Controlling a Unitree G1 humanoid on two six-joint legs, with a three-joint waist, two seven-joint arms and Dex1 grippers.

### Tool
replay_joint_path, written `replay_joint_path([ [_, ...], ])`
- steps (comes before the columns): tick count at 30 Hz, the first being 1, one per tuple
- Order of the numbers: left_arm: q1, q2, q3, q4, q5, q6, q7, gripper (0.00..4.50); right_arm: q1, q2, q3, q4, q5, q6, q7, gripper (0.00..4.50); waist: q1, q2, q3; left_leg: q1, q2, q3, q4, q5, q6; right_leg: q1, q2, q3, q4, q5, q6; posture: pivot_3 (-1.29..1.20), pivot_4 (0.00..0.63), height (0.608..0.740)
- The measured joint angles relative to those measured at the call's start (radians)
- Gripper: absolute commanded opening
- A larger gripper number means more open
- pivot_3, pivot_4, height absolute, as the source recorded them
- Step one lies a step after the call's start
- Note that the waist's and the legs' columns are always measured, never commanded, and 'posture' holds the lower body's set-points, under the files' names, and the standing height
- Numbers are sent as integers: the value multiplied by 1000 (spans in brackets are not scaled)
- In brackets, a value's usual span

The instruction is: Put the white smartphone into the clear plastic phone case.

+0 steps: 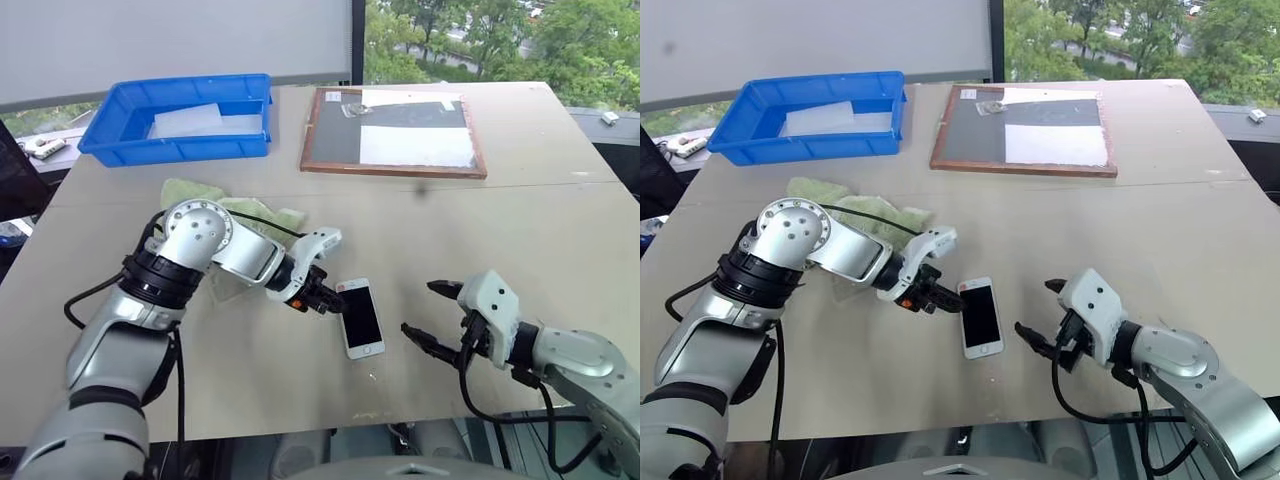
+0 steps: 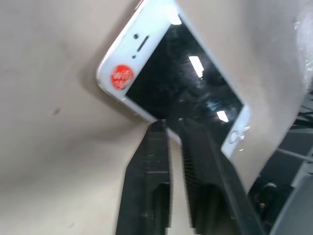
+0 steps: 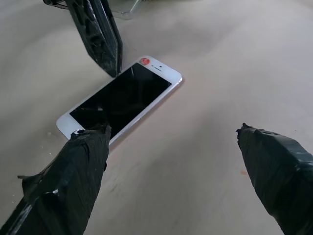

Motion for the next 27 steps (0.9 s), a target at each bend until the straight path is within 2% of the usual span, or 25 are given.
replay_joint_path([
  [1, 1, -11, 5, 0, 12, 0, -19, 2316, 4, 0, -2, 0, 0, 0, 0, 4500, 2, 0, 0, 0, 0, 0, 0, 0, 0, 0, 0, 0, 0, 0, 0, 0, 150, 740],
  [5, 1, -77, 29, -24, 102, 0, -121, 4294, 31, 3, -33, -4, 28, 21, -10, 4500, 6, 0, 0, 1, -2, 0, 2, 0, 1, 3, -2, 0, -2, -2, 3, 0, 150, 740],
  [6, 1, -80, 40, -29, 124, -1, -140, 4442, 32, 5, -36, -6, 45, 34, -11, 4500, 6, 0, 0, 2, -2, 0, 3, 0, 1, 5, -2, 0, -2, -3, 3, 0, 150, 740],
  [10, 83, -60, 134, -57, 235, -102, -211, 4442, 39, 24, -59, -14, 106, 63, -13, 4500, -7, 0, 1, 3, 0, 0, 2, 1, 2, 4, 0, 0, -2, -3, 3, 0, 150, 740],
  [12, 161, -36, 241, -64, 272, -215, -319, 4442, 42, 24, -59, -12, 99, 60, -19, 4500, -19, -1, 2, 2, 4, 0, 1, 1, 1, 2, 3, 1, -1, 0, -1, 0, 150, 740],
  [14, 193, -8, 288, -83, 299, -291, -408, 4442, 35, 24, -50, -3, 80, 48, -27, 4500, -23, -1, 2, 1, 5, 1, 0, 1, 1, 0, 4, 0, -1, 0, -2, 0, 150, 740],
  [18, 349, 90, 381, -179, 521, -678, -682, 4442, -8, 30, 4, 42, 66, 39, -11, 4500, -30, -1, 2, 1, 6, 5, -5, 1, 1, -4, 4, 6, -2, 0, -4, 0, 150, 740],
  [22, 503, 232, 363, -187, 785, -1000, -899, 4442, -45, 24, 51, 94, 48, 6, 28, 4500, -28, -1, 2, 1, 6, 10, -7, 1, 1, -5, 4, 7, -4, 0, -4, 0, 150, 740],
  [25, 615, 253, 362, -172, 930, -1144, -930, 4442, -61, 21, 61, 127, 38, -18, 56, 4500, -22, -2, 3, 0, 8, 10, -7, 1, 2, -5, 3, 7, -4, 0, -3, 0, 150, 740],
  [27, 667, 259, 367, -170, 970, -1175, -937, 4442, -64, 20, 65, 130, 37, -33, 69, 4500, -21, -4, 4, -1, 9, 10, -6, 0, 2, -5, 4, 6, -4, 0, -3, 0, 150, 740],
])
